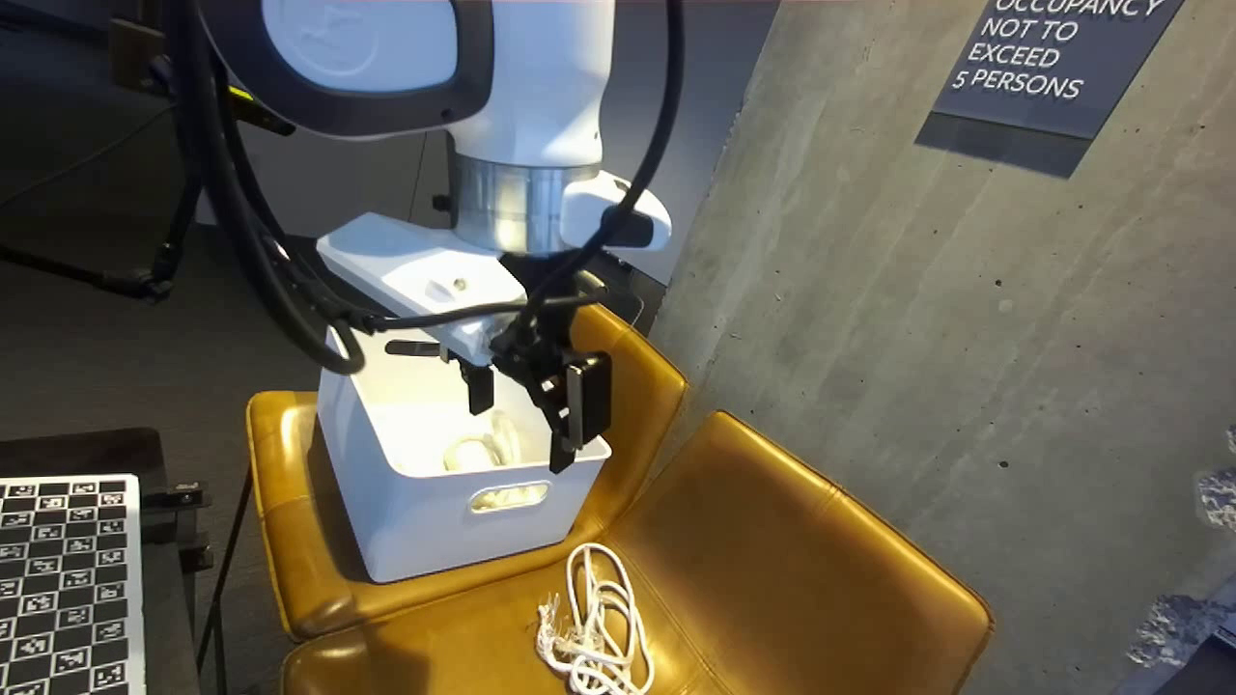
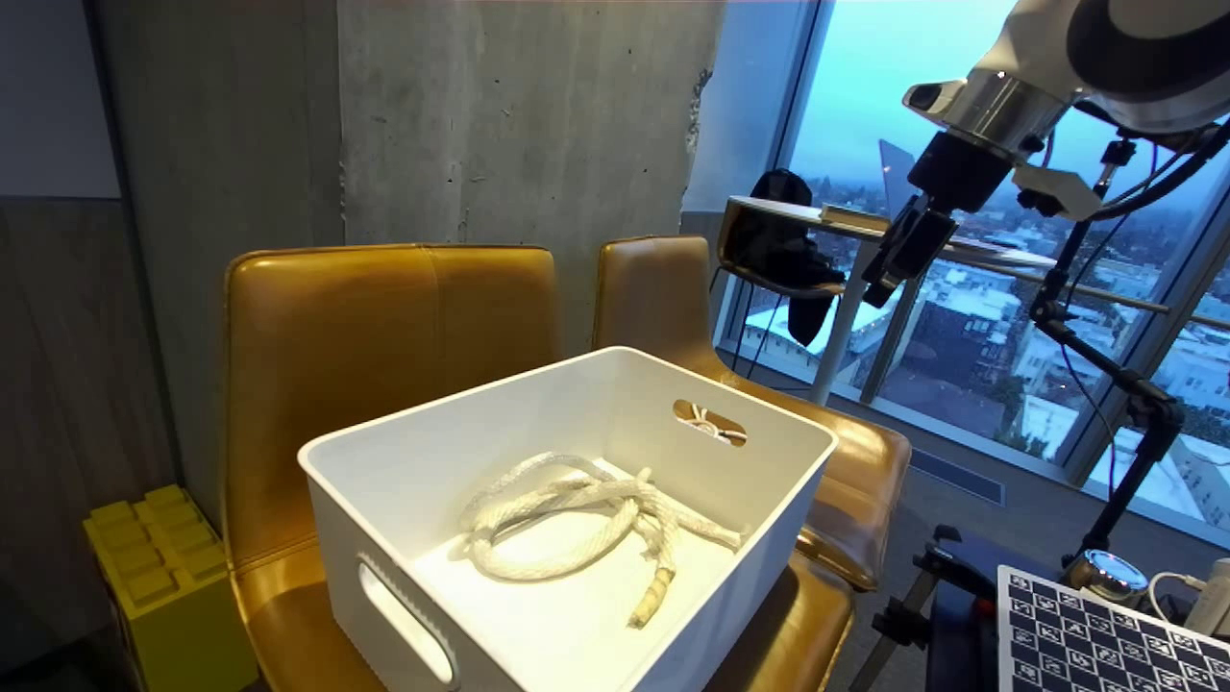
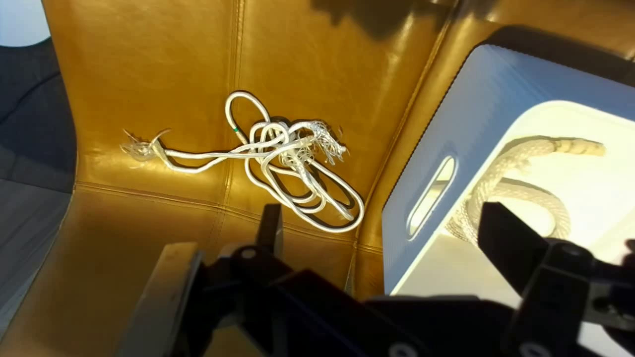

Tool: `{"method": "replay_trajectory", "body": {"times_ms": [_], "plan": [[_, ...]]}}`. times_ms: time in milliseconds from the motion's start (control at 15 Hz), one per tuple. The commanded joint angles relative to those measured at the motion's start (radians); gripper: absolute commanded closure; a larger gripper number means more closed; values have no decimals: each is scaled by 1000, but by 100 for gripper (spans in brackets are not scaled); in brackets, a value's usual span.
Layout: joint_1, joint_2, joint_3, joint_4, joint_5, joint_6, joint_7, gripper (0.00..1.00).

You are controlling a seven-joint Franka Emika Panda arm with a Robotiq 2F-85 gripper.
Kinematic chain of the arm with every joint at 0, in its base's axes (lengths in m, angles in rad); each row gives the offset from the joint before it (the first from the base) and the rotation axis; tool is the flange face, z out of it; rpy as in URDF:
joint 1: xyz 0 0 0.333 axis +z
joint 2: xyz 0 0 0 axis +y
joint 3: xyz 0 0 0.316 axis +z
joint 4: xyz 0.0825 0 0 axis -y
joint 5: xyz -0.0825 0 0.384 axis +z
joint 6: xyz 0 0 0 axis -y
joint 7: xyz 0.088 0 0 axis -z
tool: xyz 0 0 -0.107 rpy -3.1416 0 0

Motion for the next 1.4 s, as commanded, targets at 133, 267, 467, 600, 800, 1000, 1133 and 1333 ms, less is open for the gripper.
{"method": "replay_trajectory", "body": {"times_ms": [133, 267, 467, 600, 800, 1000, 1133, 1333], "plan": [[-15, 206, -6, 153, 150, 55, -170, 0], [-44, 297, 15, 243, 186, 36, -219, 0], [-98, 434, 58, 382, 189, 15, -248, 0], [-132, 522, 91, 469, 163, 8, -240, 0], [-159, 649, 133, 578, 113, 7, -216, 0], [-163, 755, 158, 665, 54, 8, -196, 0], [-166, 802, 176, 711, 26, 1, -191, 0], [-157, 857, 194, 765, -11, -7, -172, 0]]}}
